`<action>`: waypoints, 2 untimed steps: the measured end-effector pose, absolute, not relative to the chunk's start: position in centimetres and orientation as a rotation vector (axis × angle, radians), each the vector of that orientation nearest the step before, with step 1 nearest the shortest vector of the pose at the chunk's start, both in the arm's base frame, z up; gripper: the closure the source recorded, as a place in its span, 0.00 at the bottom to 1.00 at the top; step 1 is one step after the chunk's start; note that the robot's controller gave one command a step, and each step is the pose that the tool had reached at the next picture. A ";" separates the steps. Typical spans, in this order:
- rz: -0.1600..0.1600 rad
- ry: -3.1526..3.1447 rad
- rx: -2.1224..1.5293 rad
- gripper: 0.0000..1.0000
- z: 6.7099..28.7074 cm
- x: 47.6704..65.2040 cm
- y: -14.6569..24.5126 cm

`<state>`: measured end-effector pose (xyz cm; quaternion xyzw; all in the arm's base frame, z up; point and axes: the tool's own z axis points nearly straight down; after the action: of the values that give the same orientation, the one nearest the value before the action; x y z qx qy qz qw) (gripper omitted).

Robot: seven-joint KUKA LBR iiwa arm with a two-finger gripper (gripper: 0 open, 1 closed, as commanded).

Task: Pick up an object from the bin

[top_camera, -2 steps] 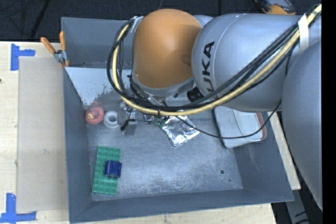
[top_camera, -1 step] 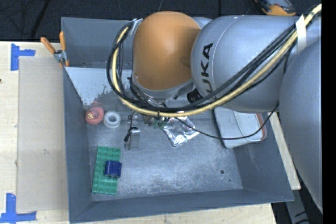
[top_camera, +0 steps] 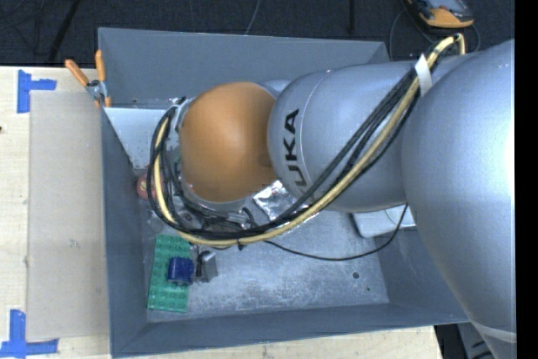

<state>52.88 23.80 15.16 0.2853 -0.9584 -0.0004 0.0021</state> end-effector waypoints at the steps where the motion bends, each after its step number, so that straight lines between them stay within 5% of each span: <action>1: -0.002 -2.838 1.335 0.00 7.0 50.5 24.0; 2: 0.001 -2.843 1.332 1.00 7.2 50.7 23.9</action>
Offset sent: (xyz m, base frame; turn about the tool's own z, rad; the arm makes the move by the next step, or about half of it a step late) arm -0.0222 0.0017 -0.0790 -0.3022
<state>50.69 23.89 7.24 0.4243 -0.9055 0.0004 0.0011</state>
